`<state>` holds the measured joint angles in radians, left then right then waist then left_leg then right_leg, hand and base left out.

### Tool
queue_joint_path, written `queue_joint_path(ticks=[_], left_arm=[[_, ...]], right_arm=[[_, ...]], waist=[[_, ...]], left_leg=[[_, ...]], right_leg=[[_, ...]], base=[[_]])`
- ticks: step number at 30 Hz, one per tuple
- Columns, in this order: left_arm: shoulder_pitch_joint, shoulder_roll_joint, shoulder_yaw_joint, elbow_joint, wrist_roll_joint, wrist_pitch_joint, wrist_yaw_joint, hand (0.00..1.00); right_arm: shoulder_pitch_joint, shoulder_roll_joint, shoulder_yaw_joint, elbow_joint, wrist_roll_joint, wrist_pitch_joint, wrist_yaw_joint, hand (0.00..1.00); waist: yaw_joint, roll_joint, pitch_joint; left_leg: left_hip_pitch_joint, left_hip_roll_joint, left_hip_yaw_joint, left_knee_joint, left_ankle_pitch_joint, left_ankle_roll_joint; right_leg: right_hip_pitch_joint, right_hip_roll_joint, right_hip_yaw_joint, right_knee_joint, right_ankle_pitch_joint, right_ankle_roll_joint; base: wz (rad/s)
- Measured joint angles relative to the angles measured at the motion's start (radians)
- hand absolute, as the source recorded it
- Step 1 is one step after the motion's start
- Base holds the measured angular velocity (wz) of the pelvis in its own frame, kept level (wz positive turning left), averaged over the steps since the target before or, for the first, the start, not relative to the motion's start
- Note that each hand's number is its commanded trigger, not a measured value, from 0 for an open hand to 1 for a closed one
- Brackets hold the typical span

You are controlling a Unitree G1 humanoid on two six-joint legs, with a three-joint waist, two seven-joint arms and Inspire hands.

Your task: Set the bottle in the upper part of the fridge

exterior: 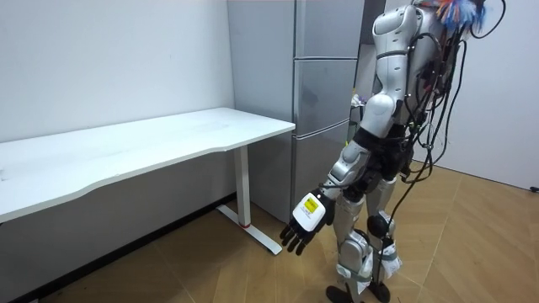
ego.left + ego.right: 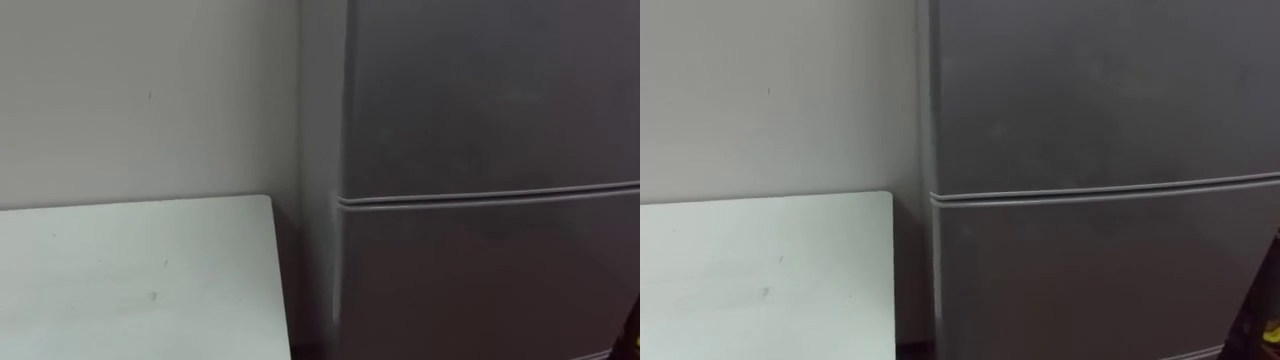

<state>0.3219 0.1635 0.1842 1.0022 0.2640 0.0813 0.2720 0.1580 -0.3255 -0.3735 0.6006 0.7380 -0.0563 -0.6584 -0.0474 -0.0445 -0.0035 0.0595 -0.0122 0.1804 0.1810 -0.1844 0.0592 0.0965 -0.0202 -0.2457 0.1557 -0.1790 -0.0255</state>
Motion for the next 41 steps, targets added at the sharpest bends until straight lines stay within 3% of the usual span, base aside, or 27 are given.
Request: queue_joint_path(ticks=[5, 7, 17, 22, 30, 37, 41], left_arm=[[-0.002, -0.011, -0.002, 0.002, -0.022, -0.004, 0.002, 0.0], [0.001, -0.025, -0.002, 0.022, -0.038, -0.023, 0.004, 0.0], [-0.026, -0.034, -0.013, 0.042, -0.116, -0.043, 0.0, 0.0], [-0.043, -0.037, -0.027, 0.063, -0.116, -0.052, 0.001, 0.0], [-0.063, -0.041, -0.07, 0.069, -0.057, -0.043, 0.001, 0.0], [-0.063, -0.041, -0.077, 0.07, -0.017, -0.034, -0.026, 0.0], [-0.06, -0.042, -0.091, 0.07, -0.016, -0.012, -0.042, 0.0]], right_arm=[[0.064, 0.07, 0.059, 0.068, -0.012, -0.007, 0.013, 0.0], [0.067, 0.092, 0.098, 0.115, -0.045, -0.009, 0.04, 0.0], [0.075, 0.134, 0.245, 0.277, -0.179, -0.008, 0.218, 0.0], [0.077, 0.165, 0.318, 0.356, -0.345, 0.003, 0.338, 0.0], [0.049, 0.176, 0.462, 0.424, -0.474, 0.03, 0.548, 0.0], [-0.025, 0.176, 0.472, 0.509, -0.514, 0.048, 0.697, 0.0], [-0.045, 0.176, 0.482, 0.536, -0.514, 0.064, 0.721, 0.0]], waist=[[0.002, 0.005, -0.0043], [0.003, 0.015, -0.0044], [0.015, 0.027, -0.0016], [0.03, 0.028, -0.0006], [0.059, 0.034, 0.001], [0.058, 0.031, 0.0021], [0.058, 0.023, 0.0028]], left_leg=[[0.006, -0.002, -0.002, -0.001, -0.002, -0.003], [0.015, -0.002, 0.004, -0.009, -0.003, -0.003], [0.02, -0.002, 0.006, -0.014, -0.008, -0.007], [0.015, -0.001, 0.006, -0.014, -0.013, -0.009], [0.014, -0.002, 0.002, -0.013, -0.016, -0.008], [0.005, -0.005, -0.015, -0.009, -0.016, -0.008], [0.003, -0.007, -0.029, -0.006, -0.016, -0.008]], right_leg=[[0.003, 0.0, 0.0, 0.0, 0.001, -0.006], [0.006, 0.002, 0.01, -0.001, 0.001, -0.005], [0.007, 0.005, 0.02, -0.002, -0.007, -0.006], [0.004, 0.006, 0.022, -0.003, -0.011, -0.006], [0.006, 0.006, 0.021, -0.006, -0.011, -0.005], [0.01, 0.005, 0.004, -0.007, -0.012, -0.005], [0.012, 0.003, -0.005, -0.008, -0.016, -0.004]], base=[[0.01], [-0.09], [-0.03], [0.0], [0.01], [0.07], [0.1]])
